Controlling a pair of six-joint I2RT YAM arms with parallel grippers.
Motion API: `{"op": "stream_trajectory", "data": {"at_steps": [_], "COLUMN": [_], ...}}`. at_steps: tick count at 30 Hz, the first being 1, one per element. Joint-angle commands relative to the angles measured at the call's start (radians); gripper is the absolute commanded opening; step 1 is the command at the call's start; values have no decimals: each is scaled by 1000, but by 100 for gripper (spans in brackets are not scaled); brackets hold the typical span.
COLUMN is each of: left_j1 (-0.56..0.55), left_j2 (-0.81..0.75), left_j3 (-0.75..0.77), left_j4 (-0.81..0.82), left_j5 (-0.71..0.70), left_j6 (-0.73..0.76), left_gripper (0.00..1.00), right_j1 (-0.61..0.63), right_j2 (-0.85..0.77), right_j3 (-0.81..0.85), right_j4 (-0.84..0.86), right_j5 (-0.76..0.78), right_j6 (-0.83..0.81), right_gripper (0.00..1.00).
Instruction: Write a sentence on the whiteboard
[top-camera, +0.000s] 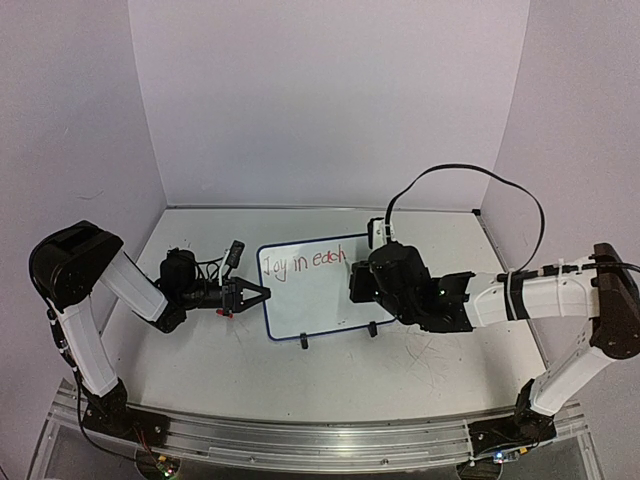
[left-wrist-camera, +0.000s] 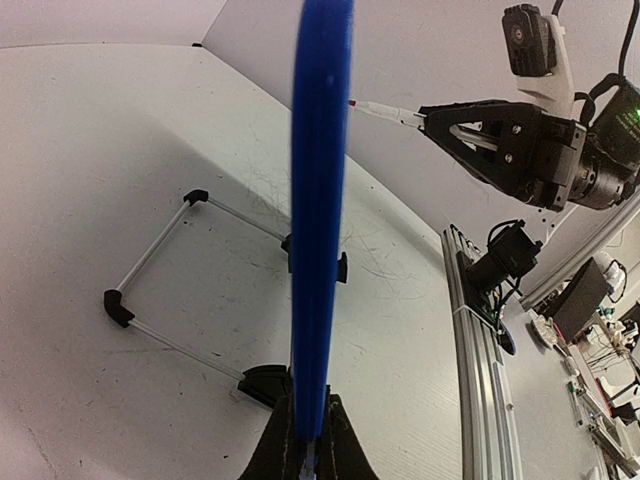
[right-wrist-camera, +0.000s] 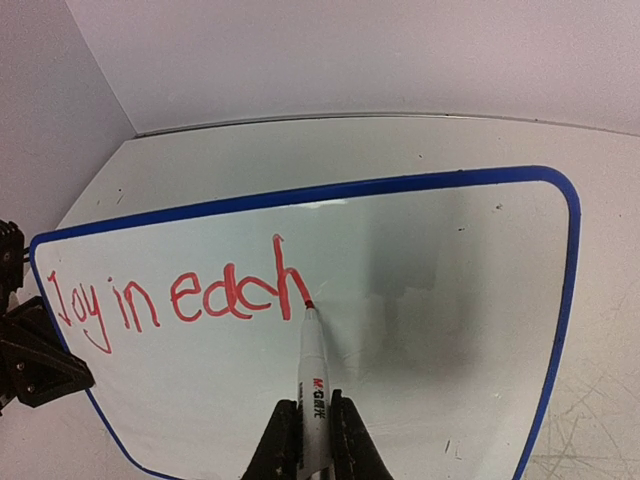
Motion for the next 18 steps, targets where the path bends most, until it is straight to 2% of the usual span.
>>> {"op": "stream_trajectory", "data": {"at_steps": [1, 12, 18], "left_j1": [7, 7, 7], "left_j2": [-24, -27, -24], "left_j3": [6, 5, 8], "left_j4": [-41, -41, -43], "left_j5": [-11, -15, -12], "left_j6": [15, 16, 15], "left_gripper": [0, 0, 0], "right_j1": [0, 1, 2], "right_j2": [-23, -29, -25], "right_j3": [-13, -25, 10], "right_j4": [-31, -42, -32], "right_j5": [5, 10, 23], "right_j6": [16, 39, -4], "right_gripper": [0, 0, 0]}}
